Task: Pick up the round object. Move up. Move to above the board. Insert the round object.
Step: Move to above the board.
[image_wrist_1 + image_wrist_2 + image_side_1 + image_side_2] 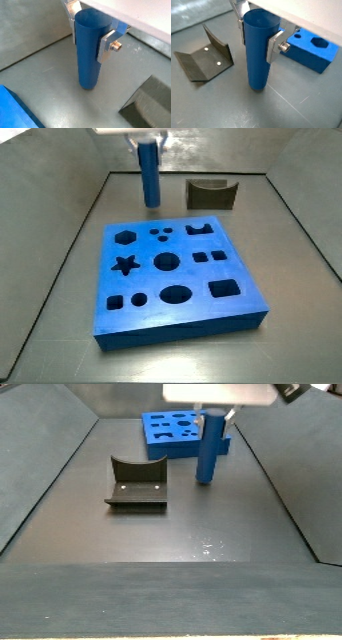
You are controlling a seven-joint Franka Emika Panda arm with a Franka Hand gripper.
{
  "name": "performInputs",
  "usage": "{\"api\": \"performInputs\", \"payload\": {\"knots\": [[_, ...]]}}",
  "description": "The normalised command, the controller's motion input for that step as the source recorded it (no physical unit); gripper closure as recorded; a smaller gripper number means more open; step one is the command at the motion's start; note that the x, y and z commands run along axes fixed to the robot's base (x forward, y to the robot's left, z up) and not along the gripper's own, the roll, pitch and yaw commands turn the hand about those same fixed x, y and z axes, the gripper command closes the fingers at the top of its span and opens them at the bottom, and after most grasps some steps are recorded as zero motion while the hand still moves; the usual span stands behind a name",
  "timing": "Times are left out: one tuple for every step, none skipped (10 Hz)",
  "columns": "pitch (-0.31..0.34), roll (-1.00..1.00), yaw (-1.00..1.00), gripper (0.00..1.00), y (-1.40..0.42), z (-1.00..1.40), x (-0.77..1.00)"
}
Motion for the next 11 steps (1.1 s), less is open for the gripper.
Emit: {"api": "performInputs", "payload": {"knots": [[-0.036, 0.07, 0.11, 1.00, 0.05, 1.00, -0.12], [0.023, 0.06, 0.06, 1.00, 0.05, 1.00, -0.11], [0.032, 0.05, 0.05, 1.00, 0.05, 1.00, -0.11], [0.031, 0.04, 0.04, 1.00, 0.04, 1.00, -0.10], [0.032, 0.03, 0.03, 1.00, 0.04, 1.00, -0.09], [0.040, 0.02, 0.03, 1.00, 0.04, 1.00, -0.09], [0.050, 0.01, 0.02, 1.00, 0.04, 1.00, -0.07], [0.062, 0.00, 0.02, 1.00, 0.04, 1.00, -0.06], [0.069, 0.00, 0.01, 1.00, 0.04, 0.97, -0.04], [0.082, -0.01, 0.01, 1.00, 0.03, 0.76, -0.01], [0.090, -0.02, 0.00, 1.00, 0.02, 0.55, 0.00]]}}
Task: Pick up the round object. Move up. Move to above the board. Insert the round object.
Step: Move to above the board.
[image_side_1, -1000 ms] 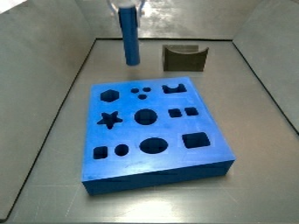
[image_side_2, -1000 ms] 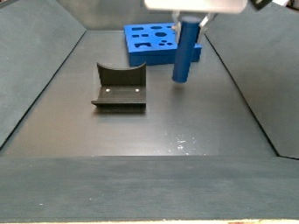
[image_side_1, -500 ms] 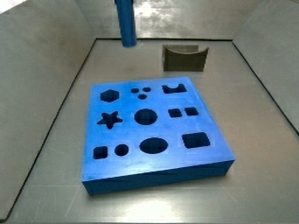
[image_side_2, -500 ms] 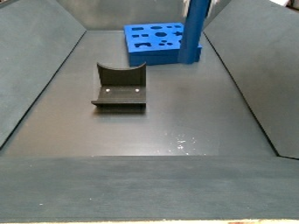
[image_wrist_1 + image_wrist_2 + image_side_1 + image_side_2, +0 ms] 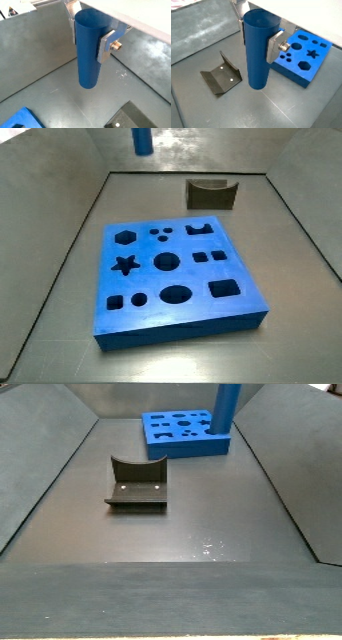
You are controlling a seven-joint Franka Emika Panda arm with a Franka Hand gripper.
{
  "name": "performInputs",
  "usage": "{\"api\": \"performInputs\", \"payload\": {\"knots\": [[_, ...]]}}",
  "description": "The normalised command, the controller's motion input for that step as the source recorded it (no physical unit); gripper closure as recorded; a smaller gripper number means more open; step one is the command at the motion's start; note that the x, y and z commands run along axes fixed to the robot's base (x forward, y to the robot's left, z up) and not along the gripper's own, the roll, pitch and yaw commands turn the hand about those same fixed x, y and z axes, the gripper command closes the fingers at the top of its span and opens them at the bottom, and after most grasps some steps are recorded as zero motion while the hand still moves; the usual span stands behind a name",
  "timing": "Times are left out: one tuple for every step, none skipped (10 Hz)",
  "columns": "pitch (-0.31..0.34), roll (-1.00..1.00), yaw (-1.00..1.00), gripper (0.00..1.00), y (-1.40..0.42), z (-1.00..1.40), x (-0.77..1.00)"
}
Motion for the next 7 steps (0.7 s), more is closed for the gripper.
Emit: {"api": "performInputs", "payload": {"knots": [[0.088, -0.03, 0.00, 1.00, 0.02, 0.40, 0.01], [0.087, -0.03, -0.01, 1.00, 0.02, 0.20, 0.01], [0.517, -0.08, -0.56, 1.00, -1.00, 0.18, 0.33], [0.510, -0.07, -0.53, 1.00, -1.00, 0.17, 0.33], [0.482, -0.02, -0.36, 1.00, -1.00, 0.18, 0.36], [0.321, -0.05, -0.12, 1.00, -1.00, 0.17, 0.38], [0.253, -0.04, -0.05, 1.00, -1.00, 0.18, 0.38]]}}
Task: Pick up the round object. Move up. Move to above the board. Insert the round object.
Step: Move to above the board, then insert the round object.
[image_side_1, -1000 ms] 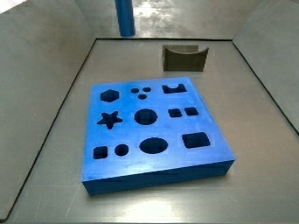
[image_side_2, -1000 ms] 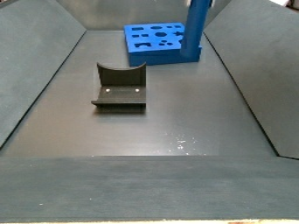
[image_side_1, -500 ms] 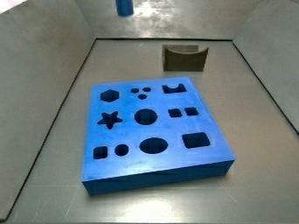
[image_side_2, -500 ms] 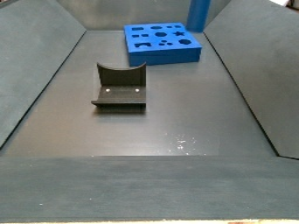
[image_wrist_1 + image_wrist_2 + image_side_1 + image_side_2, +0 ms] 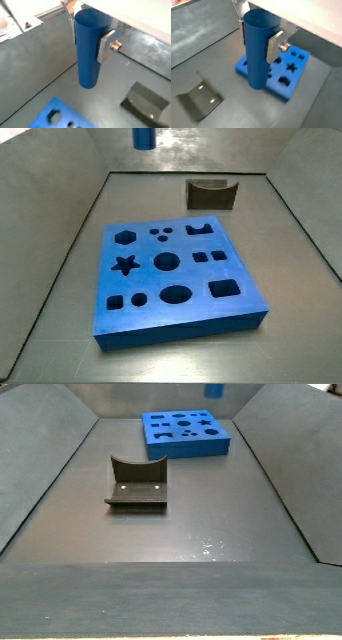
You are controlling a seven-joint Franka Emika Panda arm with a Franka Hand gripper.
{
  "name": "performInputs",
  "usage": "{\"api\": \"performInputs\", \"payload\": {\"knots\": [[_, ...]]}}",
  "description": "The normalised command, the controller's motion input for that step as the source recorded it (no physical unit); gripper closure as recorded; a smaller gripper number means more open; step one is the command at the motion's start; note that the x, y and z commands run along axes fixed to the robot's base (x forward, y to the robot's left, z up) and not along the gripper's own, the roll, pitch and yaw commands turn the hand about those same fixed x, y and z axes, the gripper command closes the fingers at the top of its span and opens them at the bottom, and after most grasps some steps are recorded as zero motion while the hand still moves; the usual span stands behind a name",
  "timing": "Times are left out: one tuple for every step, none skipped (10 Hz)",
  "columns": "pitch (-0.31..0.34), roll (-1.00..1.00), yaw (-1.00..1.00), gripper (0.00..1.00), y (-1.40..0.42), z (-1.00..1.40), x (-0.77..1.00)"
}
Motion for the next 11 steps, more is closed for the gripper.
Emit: {"api": "performInputs", "payload": {"knots": [[0.140, 0.00, -0.01, 1.00, -1.00, 0.19, 0.38], [0.120, -0.01, 0.01, 1.00, -1.00, 0.18, 0.40], [0.119, 0.01, 0.01, 1.00, -1.00, 0.19, 0.42], [0.128, 0.02, 0.01, 1.00, -0.86, 0.17, 0.39], [0.137, 0.04, 0.01, 1.00, -0.50, 0.10, 0.27], [0.122, 0.05, 0.01, 1.00, -0.30, 0.07, 0.19], [-0.177, -0.11, 0.00, 1.00, 0.00, -0.19, -0.12], [-0.154, -0.11, 0.00, 1.00, 0.00, -0.18, -0.09], [-0.134, -0.09, 0.00, 1.00, 0.00, -0.15, -0.08], [-0.109, -0.09, 0.00, 1.00, 0.00, -0.14, -0.05], [-0.103, -0.09, 0.00, 1.00, 0.00, -0.15, -0.04]]}}
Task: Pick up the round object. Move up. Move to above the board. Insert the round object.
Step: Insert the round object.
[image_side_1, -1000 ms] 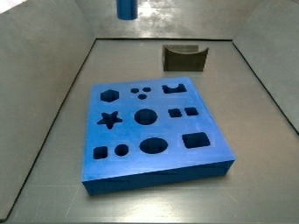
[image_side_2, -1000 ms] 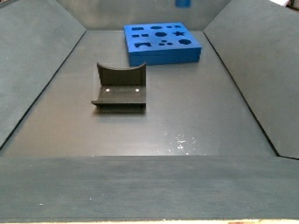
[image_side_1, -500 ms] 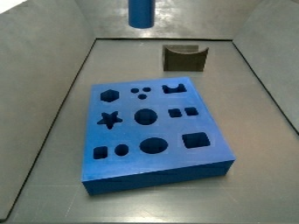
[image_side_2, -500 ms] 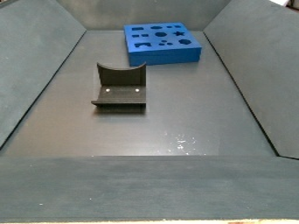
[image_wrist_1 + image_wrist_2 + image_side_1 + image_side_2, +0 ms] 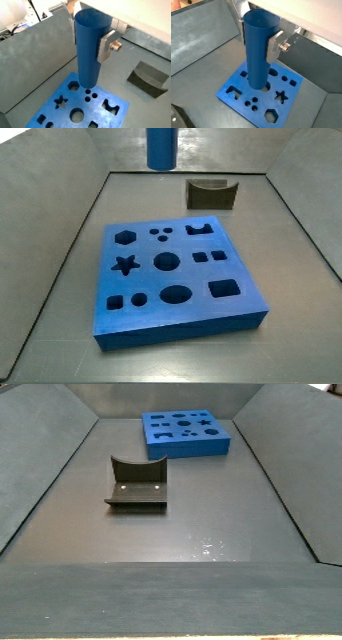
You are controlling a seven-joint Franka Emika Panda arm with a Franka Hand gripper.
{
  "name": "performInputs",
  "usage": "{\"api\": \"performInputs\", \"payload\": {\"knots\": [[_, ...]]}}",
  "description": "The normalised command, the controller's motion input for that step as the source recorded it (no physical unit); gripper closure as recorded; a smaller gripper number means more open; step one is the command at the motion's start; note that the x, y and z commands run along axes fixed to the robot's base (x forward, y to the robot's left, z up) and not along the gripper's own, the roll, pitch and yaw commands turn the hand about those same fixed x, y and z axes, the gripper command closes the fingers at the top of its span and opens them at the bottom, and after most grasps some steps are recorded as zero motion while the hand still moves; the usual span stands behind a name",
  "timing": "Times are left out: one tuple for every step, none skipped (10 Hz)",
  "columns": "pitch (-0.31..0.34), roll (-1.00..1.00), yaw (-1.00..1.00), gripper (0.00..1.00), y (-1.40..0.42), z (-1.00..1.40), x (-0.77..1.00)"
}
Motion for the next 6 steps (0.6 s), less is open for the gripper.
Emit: {"api": "performInputs", "payload": {"knots": [[-0.120, -0.08, 0.00, 1.00, 0.00, -0.14, -0.06], [-0.069, -0.07, 0.00, 1.00, 0.00, -0.11, -0.01], [0.000, -0.01, 0.00, 1.00, 0.00, 0.00, 0.00], [-0.020, -0.04, 0.00, 1.00, 0.00, -0.33, 0.00], [-0.114, -0.17, -0.05, 1.00, -0.12, -0.61, -0.01], [-0.014, -0.05, -0.12, 1.00, -0.61, -0.95, 0.06]]}}
